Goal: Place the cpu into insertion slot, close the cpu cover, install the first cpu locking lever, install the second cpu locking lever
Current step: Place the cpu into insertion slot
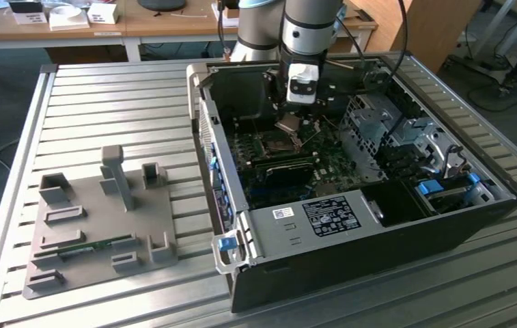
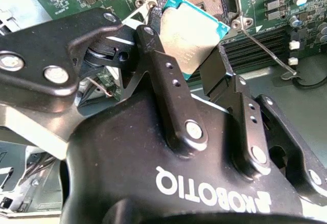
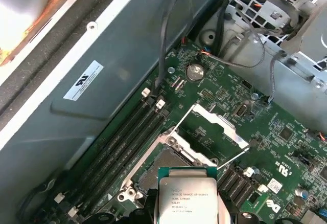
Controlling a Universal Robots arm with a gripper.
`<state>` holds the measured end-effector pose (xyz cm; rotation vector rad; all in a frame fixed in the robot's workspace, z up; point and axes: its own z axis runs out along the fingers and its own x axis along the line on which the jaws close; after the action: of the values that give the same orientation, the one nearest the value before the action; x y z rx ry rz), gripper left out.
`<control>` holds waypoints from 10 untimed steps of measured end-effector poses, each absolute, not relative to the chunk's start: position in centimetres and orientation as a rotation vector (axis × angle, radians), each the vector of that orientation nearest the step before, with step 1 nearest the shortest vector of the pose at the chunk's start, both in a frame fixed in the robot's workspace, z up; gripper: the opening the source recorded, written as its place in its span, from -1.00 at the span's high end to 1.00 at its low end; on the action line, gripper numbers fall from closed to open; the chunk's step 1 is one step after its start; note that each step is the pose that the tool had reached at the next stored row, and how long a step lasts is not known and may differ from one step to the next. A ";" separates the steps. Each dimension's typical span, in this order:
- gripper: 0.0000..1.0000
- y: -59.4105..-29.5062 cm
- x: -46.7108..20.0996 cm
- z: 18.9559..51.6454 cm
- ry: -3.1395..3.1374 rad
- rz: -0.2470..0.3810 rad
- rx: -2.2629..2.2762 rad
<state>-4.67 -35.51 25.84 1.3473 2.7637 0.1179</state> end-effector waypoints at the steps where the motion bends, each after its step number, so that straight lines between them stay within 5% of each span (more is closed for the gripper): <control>1: -0.08 -35.5 -4.7 25.8 2.764 0.118 1.348; 10: -0.08 -35.5 -4.7 25.8 2.682 0.112 1.495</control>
<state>-4.67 -35.50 25.83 1.4949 2.6822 0.1122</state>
